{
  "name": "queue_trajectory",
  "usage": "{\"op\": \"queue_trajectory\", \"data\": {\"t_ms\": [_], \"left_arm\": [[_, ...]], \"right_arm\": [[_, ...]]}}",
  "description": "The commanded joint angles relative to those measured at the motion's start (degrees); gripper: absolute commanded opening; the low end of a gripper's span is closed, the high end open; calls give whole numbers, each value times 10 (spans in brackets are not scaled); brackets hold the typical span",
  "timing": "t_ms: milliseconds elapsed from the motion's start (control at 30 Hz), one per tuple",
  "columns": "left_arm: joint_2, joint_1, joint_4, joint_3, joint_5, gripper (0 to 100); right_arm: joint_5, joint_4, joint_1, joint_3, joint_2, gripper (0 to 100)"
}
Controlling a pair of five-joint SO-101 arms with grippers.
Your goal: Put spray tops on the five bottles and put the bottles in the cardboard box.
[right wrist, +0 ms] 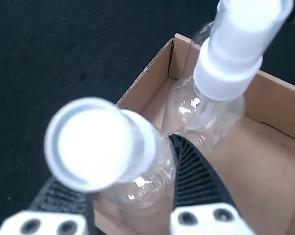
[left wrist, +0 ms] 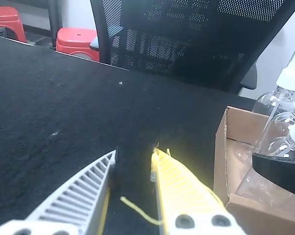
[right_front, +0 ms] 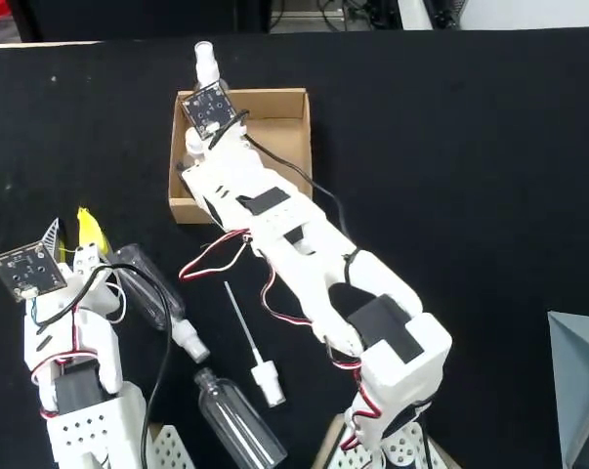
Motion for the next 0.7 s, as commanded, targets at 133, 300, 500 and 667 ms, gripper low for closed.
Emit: {"op": "queue_trajectory", "data": {"t_ms": [133, 300, 500, 667], "left_arm": [[-3, -5, -17, 12, -5, 105], [-3, -5, -17, 12, -5, 105], [-3, -5, -17, 12, -5, 105], [-3, -5, -17, 12, -5, 105]], "right_arm": [[-2, 16, 4, -19, 1, 41], [-2, 16, 4, -17, 1, 41], [-2, 17, 4, -16, 1, 54], [-2, 48, 4, -20, 1, 149]]}}
